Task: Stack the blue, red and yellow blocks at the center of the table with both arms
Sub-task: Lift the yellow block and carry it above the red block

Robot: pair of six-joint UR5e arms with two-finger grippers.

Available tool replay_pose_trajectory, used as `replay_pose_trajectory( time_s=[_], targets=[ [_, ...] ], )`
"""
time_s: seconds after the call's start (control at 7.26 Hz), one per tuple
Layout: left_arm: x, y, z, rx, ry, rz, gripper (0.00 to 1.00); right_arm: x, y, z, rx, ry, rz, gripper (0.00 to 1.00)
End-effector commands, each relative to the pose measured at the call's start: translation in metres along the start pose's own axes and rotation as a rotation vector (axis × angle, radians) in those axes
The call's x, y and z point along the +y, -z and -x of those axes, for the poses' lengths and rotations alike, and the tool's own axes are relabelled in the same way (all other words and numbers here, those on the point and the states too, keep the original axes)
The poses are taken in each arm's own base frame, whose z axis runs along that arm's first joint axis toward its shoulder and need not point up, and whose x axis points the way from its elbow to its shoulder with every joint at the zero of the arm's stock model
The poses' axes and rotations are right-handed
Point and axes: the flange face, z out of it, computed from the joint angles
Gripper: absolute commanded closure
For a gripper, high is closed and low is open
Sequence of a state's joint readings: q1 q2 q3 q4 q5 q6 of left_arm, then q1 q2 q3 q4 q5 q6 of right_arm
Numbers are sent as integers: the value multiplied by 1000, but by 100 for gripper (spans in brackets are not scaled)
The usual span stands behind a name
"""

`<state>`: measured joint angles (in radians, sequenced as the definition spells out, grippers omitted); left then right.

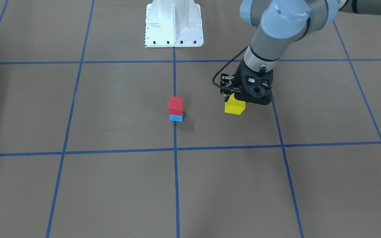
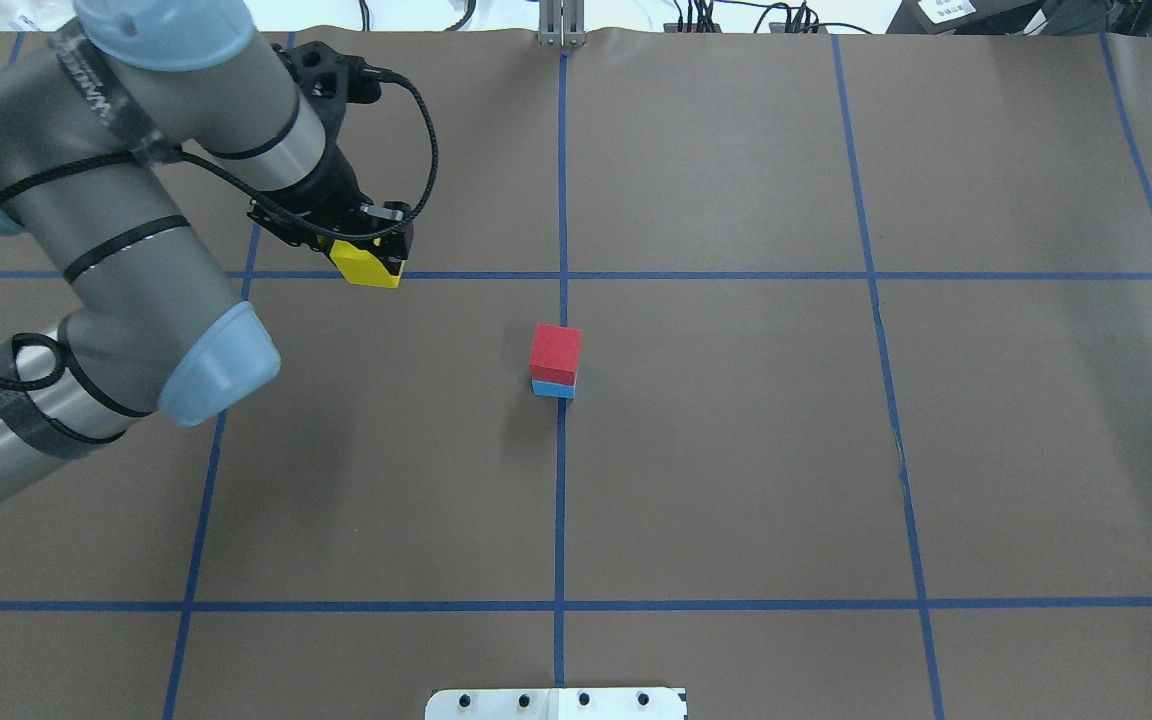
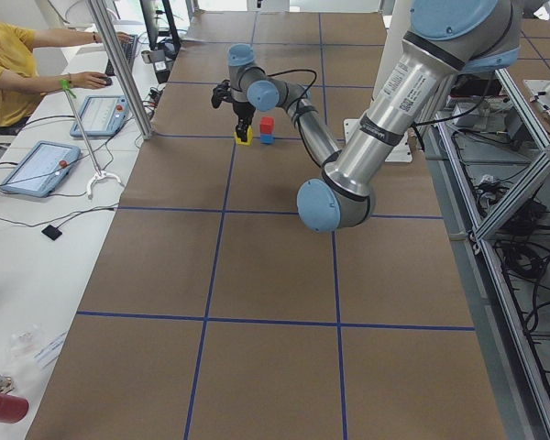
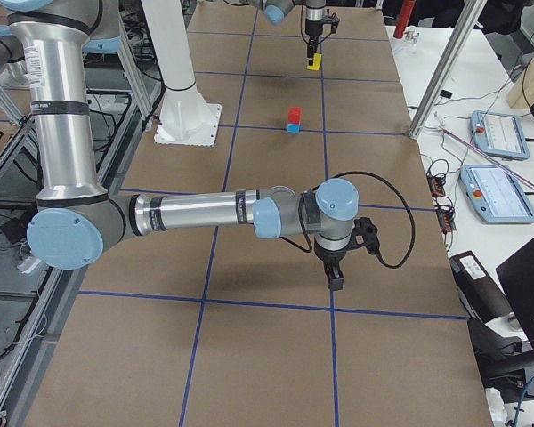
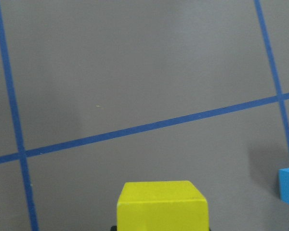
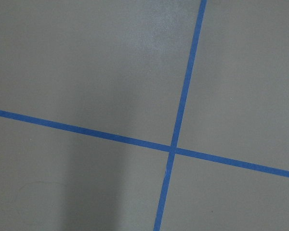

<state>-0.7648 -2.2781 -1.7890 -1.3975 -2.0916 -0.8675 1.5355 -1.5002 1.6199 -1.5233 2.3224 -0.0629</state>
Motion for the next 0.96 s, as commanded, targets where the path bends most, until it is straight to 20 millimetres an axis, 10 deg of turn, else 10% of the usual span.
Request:
replay_pose_trajectory(
  time_s=[0.0,0.28,0.83],
  targets=[
    [28,-12,-91,-15,14,-5,100,0,0,0,0,0,0,0],
    [28,-43,-143,-66,22,-16,97,-1,2,2,-3,4,-5,0],
    [24,-53,-149,-73,-31,-6,85,-4,4,3,-3,7,-8,0]
  ],
)
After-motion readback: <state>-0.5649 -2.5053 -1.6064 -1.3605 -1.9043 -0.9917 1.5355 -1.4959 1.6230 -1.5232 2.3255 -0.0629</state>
